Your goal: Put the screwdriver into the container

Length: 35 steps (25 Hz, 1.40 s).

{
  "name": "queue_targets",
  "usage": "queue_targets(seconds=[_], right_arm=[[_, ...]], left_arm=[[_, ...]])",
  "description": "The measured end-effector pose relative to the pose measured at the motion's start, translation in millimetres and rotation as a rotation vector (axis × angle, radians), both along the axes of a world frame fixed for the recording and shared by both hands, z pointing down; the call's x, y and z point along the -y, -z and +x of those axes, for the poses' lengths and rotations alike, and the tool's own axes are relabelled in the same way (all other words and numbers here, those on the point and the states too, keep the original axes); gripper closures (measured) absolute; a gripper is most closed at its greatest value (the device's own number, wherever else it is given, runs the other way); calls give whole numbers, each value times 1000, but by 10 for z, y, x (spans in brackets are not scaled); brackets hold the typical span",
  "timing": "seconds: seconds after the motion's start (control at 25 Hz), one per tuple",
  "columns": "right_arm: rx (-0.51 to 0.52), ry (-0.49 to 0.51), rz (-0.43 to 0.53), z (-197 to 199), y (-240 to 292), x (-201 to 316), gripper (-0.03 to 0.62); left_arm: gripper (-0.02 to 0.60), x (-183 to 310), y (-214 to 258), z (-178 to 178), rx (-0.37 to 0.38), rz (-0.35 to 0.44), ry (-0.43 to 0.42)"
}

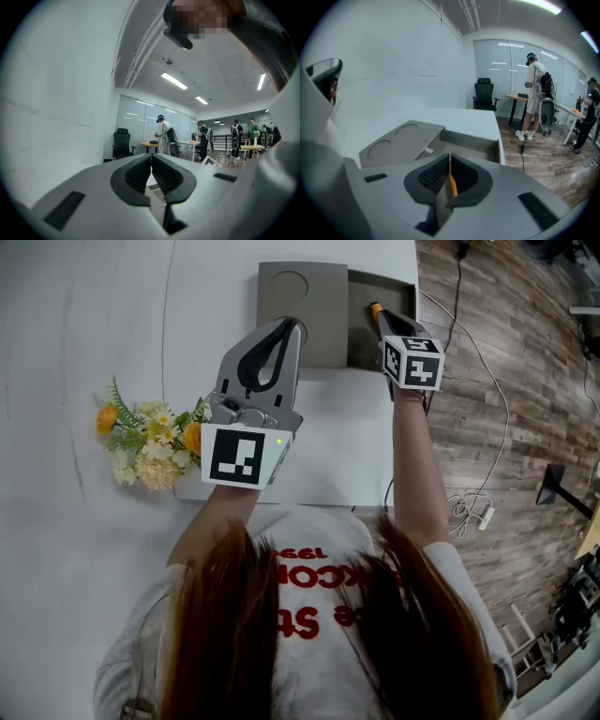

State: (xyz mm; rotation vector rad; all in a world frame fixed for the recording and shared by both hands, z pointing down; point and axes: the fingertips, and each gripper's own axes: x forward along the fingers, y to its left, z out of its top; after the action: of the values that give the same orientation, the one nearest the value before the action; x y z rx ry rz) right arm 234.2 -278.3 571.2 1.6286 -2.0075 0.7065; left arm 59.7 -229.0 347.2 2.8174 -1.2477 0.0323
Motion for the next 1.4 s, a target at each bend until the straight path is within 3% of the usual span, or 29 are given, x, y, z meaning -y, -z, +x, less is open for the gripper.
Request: queue_targets(seconds=[0.28,0.52,0.96,1.4], right_arm=[[86,-48,303,13,991,-281,589],[123,-78,470,-95,1750,-694,589],[89,-131,632,-213,2499,-1299,589],[55,-154,673,-170,2697,-1479,590]], left_arm=[[571,-12,102,-34,15,33,-7],[569,-25,216,-90,5,55,-7],[571,-158,523,-211,-25,86,4],[570,-251,644,-287,-33,101,12]])
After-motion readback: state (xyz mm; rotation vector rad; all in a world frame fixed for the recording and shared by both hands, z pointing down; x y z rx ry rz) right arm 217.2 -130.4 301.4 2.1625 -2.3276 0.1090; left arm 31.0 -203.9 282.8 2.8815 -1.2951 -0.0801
